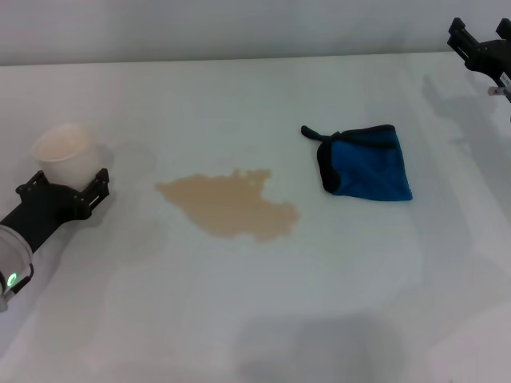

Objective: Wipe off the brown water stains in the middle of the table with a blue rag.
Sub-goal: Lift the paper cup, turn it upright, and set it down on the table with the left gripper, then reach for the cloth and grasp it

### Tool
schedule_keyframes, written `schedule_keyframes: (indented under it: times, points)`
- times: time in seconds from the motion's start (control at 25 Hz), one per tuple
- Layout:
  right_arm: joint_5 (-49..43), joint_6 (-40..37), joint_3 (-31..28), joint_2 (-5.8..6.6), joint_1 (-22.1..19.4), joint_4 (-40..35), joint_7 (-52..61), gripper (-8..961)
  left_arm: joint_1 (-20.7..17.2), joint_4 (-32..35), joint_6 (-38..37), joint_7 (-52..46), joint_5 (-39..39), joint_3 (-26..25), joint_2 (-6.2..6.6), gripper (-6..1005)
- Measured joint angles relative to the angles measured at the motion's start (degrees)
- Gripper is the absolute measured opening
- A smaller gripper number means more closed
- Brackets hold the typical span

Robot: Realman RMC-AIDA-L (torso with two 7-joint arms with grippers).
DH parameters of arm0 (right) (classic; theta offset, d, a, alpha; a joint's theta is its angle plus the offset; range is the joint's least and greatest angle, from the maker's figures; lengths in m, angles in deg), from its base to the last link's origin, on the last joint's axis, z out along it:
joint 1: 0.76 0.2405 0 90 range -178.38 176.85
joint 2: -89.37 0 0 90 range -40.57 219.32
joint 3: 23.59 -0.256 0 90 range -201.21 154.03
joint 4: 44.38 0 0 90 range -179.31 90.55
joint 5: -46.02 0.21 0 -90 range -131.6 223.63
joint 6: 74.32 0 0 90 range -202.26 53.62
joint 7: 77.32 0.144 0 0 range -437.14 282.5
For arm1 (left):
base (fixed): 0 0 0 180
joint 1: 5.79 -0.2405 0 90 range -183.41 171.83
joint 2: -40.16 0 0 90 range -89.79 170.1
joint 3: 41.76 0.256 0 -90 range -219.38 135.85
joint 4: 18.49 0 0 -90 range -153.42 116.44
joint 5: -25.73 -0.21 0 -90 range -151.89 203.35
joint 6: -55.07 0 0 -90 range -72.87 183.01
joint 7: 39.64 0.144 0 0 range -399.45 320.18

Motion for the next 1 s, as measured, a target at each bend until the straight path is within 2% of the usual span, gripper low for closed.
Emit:
schedule_keyframes:
  times: [0.24,0.48,1.0]
  points:
    - [0.00,-0.03,0.00,0.00,-0.32,0.04,0.00,870,-0.01,-1.05,0.34,0.05,-0.24,0.06,0.02,712]
    - [-0.02,-0.04,0.00,0.07,-0.62,-0.38,0.00,870,-0.36,-2.06,2.23,0.10,-0.14,-0.06,0.01,892]
    - [-0.09,0.05,0.00,0.08,-0.61,-2.67,0.00,870,-5.22,-3.10,9.38,-0.16,-0.43,0.01,0.15,889]
